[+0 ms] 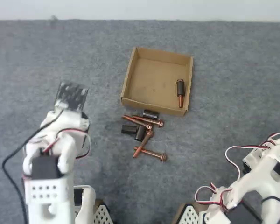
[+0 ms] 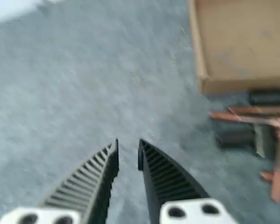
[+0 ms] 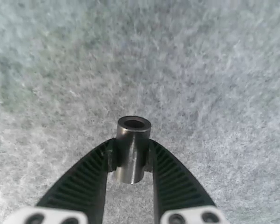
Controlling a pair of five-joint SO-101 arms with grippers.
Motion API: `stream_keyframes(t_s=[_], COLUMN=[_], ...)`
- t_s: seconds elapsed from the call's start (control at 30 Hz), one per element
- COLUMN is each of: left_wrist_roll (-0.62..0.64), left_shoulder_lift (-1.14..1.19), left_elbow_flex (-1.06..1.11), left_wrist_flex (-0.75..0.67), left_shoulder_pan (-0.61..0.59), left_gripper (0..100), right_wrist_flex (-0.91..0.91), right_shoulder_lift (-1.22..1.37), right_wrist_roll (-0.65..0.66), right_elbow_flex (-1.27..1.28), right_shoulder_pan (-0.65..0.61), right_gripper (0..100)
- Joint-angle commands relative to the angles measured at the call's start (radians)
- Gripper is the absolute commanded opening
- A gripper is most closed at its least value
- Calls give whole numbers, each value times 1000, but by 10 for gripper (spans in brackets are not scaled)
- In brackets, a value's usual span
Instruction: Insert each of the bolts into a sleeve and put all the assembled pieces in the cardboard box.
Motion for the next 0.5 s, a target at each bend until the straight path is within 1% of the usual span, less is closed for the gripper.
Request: stream_keyframes(t_s=[0.0,0.17,0.3,0.37,0.47], left_wrist_roll=[43,41,38,-2,-117], left_shoulder_lift=[61,126,288,396,562], left_elbow_flex=[-108,-185,-280,-331,-392], left_wrist_flex=[49,120,158,184,227], left_shoulder_pan=[117,321,400,434,508], left_gripper=[76,77,77,77,77], right_wrist_flex=[-13,-31,-33,-28,-48], right_shoulder_lift=[-48,-48,-48,-47,-48], right_wrist_roll=[8,11,12,14,14], right_elbow_flex=[-6,9,9,12,37], right_shoulder_pan=[8,7,7,2,-25], right_gripper=[6,6,6,6,6])
